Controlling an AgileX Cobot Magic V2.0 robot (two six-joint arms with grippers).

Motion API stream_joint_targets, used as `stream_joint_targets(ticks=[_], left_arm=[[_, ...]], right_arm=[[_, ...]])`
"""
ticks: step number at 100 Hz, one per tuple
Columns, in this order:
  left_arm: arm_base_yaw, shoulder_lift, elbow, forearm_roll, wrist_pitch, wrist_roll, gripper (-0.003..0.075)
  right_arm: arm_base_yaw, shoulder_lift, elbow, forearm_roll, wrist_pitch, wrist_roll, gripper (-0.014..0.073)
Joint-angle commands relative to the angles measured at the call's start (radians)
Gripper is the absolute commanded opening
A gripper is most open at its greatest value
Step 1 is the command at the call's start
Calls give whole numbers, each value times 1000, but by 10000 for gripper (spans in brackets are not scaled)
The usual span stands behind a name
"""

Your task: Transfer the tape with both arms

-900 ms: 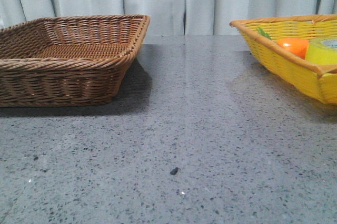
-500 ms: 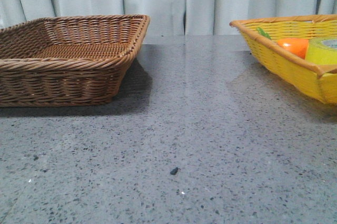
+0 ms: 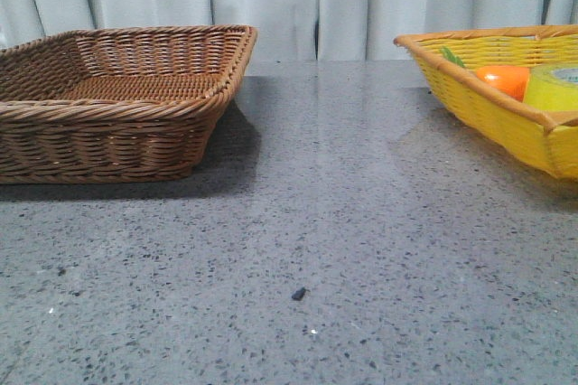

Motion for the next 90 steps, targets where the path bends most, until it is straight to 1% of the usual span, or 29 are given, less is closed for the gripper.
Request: stream_joint_targets(ticks=[1,23,41,48,65,90], left_arm=[[3,-30,10,-3,-60,-9,-20],[3,-30,10,-3,-62,-9,-21],[3,-30,10,-3,-118,-9,-21],[3,-30,10,-3,-140,-9,-21],[3,-30,10,-3,-169,-9,-21],[3,-30,10,-16,-227,-9,-21]], right_arm=[[3,-19,21,-2,-11,-7,-67],[3,-19,21,-2,-11,-7,-67],[3,-19,21,-2,-13,-7,-67],[3,-19,21,-2,-36,-7,-67],[3,-19,21,-2,-154,-7,-67],[3,-19,21,-2,-167,-7,-67]])
